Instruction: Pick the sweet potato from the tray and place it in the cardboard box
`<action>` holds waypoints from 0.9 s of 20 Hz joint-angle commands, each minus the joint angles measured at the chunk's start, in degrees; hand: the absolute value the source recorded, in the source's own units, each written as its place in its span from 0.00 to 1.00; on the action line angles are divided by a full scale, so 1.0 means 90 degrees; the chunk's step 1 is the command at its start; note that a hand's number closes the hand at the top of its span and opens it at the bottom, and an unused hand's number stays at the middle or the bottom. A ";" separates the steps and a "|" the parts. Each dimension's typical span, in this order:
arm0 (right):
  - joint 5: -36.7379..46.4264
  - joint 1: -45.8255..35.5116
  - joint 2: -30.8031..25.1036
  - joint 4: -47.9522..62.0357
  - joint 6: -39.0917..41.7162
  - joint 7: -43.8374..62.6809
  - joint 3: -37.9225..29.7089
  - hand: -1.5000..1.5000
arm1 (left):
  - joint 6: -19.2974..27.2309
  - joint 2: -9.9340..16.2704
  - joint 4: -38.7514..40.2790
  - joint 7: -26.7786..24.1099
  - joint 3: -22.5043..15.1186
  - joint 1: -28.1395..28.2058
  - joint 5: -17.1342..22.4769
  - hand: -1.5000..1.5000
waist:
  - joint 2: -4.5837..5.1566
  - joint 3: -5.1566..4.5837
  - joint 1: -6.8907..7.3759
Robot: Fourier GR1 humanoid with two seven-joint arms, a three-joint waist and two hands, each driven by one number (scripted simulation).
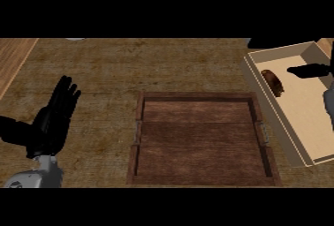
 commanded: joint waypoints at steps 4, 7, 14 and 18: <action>-0.1995 -0.0253 0.0184 -0.0511 0.0466 -0.0417 -0.1266 0.00 | 0.0177 0.0028 -0.0149 0.0162 0.0055 -0.0075 -0.0098 0.50 | -0.0070 -0.0001 -0.0155; -0.2795 -0.0320 0.0376 -0.0460 0.0695 -0.0381 -0.1778 0.00 | 0.0066 -0.0034 -0.0054 0.0053 -0.0017 0.0097 -0.0064 0.50 | -0.0046 -0.0003 -0.0118; -0.4023 0.0722 0.0124 -0.0970 0.1129 -0.1041 -0.2578 0.00 | 0.0036 0.0083 -0.0056 0.0174 0.0153 -0.0072 0.0011 0.50 | -0.0026 -0.0008 -0.0112; -0.4420 0.0881 -0.0218 -0.0925 0.1205 -0.1146 -0.2641 0.00 | 0.0109 -0.0056 -0.0142 0.0178 -0.0008 -0.0085 -0.0126 0.50 | -0.0023 -0.0010 -0.0065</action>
